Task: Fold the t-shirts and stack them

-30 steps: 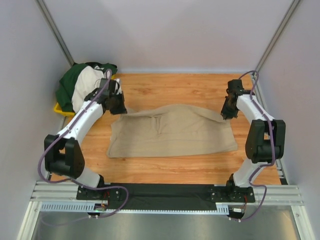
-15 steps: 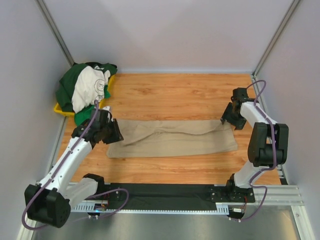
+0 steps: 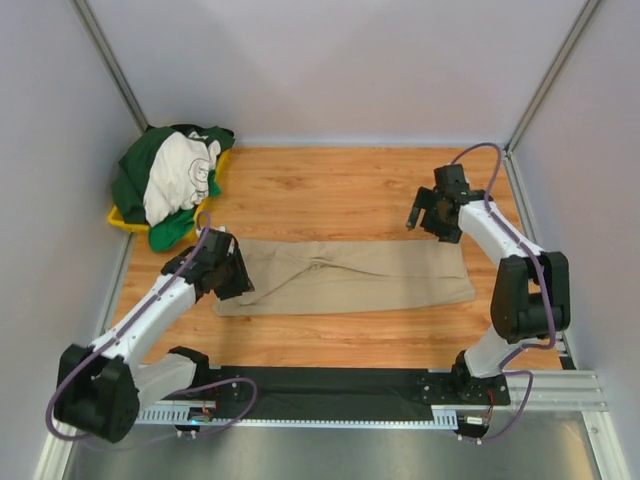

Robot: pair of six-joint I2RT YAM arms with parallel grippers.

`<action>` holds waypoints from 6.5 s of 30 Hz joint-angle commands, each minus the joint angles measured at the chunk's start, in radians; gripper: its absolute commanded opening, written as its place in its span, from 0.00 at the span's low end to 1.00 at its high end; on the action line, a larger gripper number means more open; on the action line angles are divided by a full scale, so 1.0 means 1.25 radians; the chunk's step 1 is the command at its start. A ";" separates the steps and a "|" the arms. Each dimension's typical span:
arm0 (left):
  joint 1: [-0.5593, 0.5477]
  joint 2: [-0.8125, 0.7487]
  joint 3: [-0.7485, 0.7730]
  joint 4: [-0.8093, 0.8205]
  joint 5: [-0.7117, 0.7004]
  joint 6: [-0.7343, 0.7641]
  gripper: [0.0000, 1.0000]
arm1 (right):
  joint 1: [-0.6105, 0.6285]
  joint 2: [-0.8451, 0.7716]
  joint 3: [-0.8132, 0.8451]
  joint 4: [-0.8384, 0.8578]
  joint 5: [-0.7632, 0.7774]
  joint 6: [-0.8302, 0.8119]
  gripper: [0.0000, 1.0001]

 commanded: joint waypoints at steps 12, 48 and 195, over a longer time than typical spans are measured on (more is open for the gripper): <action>-0.031 0.398 -0.007 0.287 -0.022 -0.128 0.41 | 0.089 0.182 -0.141 0.126 -0.153 0.052 0.82; -0.043 0.431 0.667 -0.014 0.079 0.197 0.75 | 0.363 0.194 0.331 -0.072 -0.070 0.127 0.82; -0.125 0.622 0.608 0.034 0.077 0.150 0.00 | 0.312 0.052 0.021 -0.004 0.016 0.180 0.00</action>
